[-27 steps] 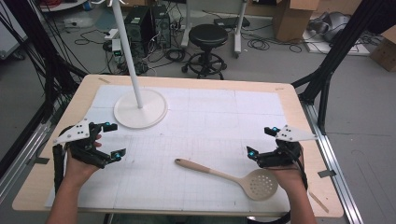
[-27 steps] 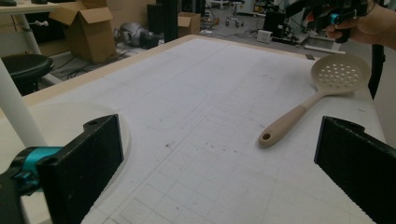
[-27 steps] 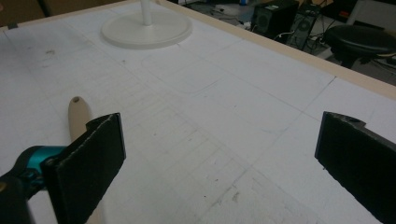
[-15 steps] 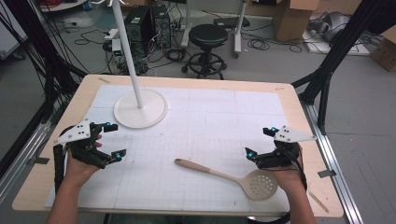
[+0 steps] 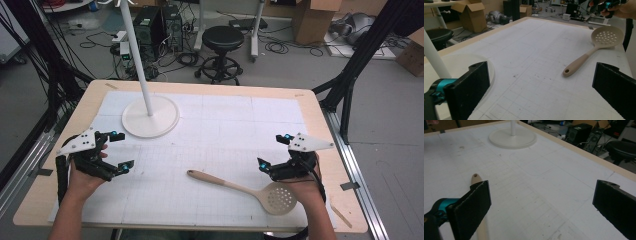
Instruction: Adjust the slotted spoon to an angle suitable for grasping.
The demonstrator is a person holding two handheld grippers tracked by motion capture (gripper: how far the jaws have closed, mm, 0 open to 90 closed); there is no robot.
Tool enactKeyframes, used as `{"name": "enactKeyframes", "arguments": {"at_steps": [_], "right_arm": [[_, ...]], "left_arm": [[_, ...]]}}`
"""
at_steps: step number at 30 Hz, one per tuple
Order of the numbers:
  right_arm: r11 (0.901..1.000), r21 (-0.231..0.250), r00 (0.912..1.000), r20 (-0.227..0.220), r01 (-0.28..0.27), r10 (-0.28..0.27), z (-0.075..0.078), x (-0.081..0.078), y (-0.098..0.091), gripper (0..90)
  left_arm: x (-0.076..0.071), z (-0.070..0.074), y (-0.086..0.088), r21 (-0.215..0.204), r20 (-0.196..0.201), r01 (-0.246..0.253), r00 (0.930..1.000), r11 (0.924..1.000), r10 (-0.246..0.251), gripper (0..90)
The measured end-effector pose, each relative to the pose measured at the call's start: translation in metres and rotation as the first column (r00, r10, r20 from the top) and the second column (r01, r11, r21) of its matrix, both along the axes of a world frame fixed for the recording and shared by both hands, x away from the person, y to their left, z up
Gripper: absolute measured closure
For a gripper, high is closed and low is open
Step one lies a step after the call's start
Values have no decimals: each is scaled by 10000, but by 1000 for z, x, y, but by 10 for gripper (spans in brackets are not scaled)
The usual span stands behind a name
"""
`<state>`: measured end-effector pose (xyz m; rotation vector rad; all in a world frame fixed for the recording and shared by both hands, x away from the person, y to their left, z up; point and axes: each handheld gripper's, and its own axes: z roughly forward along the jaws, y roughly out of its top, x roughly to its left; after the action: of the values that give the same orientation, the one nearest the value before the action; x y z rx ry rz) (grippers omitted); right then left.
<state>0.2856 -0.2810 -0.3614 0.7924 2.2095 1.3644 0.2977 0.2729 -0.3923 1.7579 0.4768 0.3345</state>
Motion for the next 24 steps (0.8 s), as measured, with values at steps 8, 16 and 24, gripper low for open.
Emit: {"name": "enactKeyframes", "arguments": {"at_steps": [8,16,24], "right_arm": [[9940,-811,9969,-343,-735,709,-5,1,26,5],[9643,-2011,9827,-1022,-1722,1542,-17,1,61,6],[9439,-2383,9688,-1508,-2288,1967,-24,2,79,53]], "left_arm": [[1,0,-1,40,20,45,10000,10000,-45,18],[0,0,0,7,39,62,10000,10000,-62,18],[1,0,-2,33,14,93,10000,10000,-93,18]]}}
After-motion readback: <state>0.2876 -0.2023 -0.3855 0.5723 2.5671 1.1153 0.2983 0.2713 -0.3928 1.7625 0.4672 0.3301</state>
